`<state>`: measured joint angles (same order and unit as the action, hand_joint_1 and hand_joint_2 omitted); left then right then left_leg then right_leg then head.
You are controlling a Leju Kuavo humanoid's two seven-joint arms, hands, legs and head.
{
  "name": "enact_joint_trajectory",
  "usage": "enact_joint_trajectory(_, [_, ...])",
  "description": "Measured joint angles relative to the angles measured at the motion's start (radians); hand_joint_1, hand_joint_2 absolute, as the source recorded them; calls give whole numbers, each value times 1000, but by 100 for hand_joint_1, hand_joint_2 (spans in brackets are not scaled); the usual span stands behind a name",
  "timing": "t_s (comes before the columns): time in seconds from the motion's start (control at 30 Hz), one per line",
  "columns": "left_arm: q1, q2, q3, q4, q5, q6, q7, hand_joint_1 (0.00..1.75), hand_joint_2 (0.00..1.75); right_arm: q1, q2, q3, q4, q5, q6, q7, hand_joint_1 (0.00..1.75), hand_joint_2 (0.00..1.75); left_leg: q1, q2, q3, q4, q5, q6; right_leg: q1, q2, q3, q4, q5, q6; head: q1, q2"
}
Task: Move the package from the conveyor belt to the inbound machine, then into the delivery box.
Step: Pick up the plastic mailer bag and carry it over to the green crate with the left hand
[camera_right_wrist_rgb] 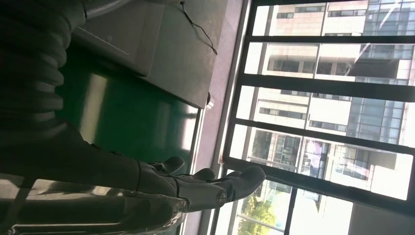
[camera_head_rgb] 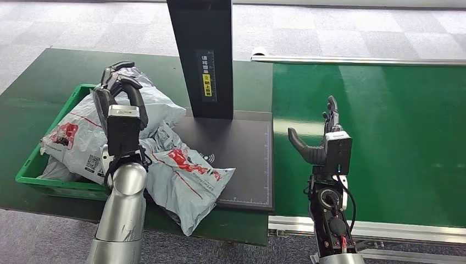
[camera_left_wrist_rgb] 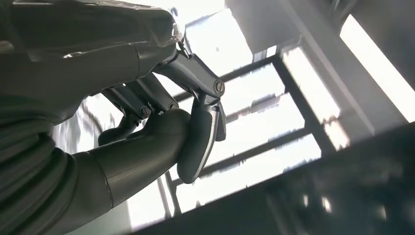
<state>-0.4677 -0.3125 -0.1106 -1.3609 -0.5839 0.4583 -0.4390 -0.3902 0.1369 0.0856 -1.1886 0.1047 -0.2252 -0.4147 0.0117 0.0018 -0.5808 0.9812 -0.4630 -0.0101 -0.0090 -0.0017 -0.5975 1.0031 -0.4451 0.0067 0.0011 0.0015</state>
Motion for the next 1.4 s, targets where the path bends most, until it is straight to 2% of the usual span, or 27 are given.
enact_joint_trajectory(0.03, [-1,9,-11,-4,51,-57,9,7,87,3,-2,0,-3,-1,1,0,0,175,0,0,0,0,0,0,0,0,0,0,0,0,0,0])
enact_joint_trajectory(0.1, [0,24,-28,-14,160,-149,6,0,0,6,-8,0,-8,-3,5,0,0,175,0,1,0,0,0,0,0,0,0,0,0,0,0,0])
enact_joint_trajectory(0.23, [18,44,-37,-50,480,-331,-52,0,0,12,-20,-1,-17,-3,18,0,0,175,0,0,0,0,0,0,0,0,0,0,0,0,0,0])
enact_joint_trajectory(0.3, [30,51,-35,-68,590,-378,-68,0,0,17,-25,-1,-22,-4,20,0,0,175,0,0,0,0,0,0,0,0,-1,0,0,0,0,0])
enact_joint_trajectory(0.63, [50,77,-28,-106,646,-392,-80,0,0,27,-39,-1,-35,-5,21,0,0,175,0,0,0,0,0,0,0,0,0,0,0,0,0,0])
enact_joint_trajectory(0.77, [50,81,-25,-108,646,-393,-81,0,175,30,-42,-1,-36,-5,21,0,0,175,0,0,0,0,0,0,0,0,0,0,0,0,0,0])
enact_joint_trajectory(1.17, [50,96,-30,-115,644,-376,-106,0,175,31,-47,-1,-43,-9,32,0,0,175,0,0,0,0,0,0,0,0,0,0,0,0,0,0])
enact_joint_trajectory(1.2, [45,109,-52,-108,523,-331,-59,0,175,33,-47,-1,-46,-4,33,3,0,175,0,0,0,0,0,0,0,0,0,0,0,0,0,0])
enact_joint_trajectory(1.23, [31,127,-91,-82,273,-300,46,0,175,37,-47,-2,-51,8,34,10,0,175,0,0,0,0,0,0,0,0,0,0,0,0,0,0])
enact_joint_trajectory(1.3, [-2,166,-181,6,-386,-259,287,0,175,47,-45,-5,-67,37,37,29,0,175,0,1,1,0,0,0,0,0,0,0,0,0,0,0])
enact_joint_trajectory(1.33, [-16,174,-208,60,-652,-299,370,0,175,51,-44,-8,-75,49,38,36,0,175,0,1,1,0,0,0,0,1,0,0,0,0,0,0])
enact_joint_trajectory(1.4, [-30,179,-230,141,-882,-364,420,0,175,61,-44,-15,-87,62,42,43,0,175,0,3,1,0,0,0,0,2,0,0,0,0,0,0])
